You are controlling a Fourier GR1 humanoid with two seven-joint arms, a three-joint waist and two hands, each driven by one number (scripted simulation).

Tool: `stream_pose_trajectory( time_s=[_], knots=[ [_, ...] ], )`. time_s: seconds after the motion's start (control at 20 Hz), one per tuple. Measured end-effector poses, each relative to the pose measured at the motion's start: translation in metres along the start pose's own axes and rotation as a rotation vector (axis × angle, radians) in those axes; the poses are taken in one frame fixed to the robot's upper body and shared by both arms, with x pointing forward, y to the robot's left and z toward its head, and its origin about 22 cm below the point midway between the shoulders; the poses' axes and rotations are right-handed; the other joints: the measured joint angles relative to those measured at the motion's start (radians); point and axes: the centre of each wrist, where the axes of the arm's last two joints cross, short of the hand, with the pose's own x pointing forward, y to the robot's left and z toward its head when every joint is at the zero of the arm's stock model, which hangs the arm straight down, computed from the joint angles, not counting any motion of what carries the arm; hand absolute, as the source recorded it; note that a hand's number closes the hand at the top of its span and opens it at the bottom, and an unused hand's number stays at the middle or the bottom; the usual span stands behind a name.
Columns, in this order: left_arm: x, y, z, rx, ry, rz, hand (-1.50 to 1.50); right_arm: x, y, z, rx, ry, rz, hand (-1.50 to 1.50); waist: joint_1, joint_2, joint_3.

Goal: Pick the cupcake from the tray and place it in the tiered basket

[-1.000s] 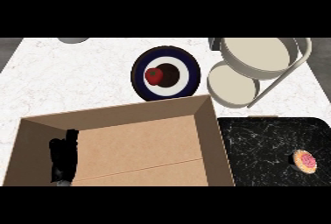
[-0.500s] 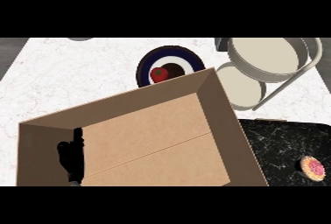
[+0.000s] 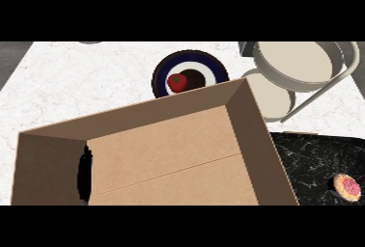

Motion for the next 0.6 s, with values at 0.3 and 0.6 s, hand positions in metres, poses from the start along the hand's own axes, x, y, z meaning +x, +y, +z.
stream_pose_trajectory(
  time_s=[0.3,0.6],
  knots=[
    [0.002,0.004,-0.01,0.033,0.027,-0.03,0.0,0.015,0.021,-0.005,0.049,-0.005,0.025,-1.5,-0.004,-0.005,0.003],
    [0.0,0.005,-0.012,-0.001,0.018,-0.045,0.0,0.031,0.037,-0.014,0.094,-0.002,0.039,-1.5,-0.004,-0.007,0.004]
  ],
)
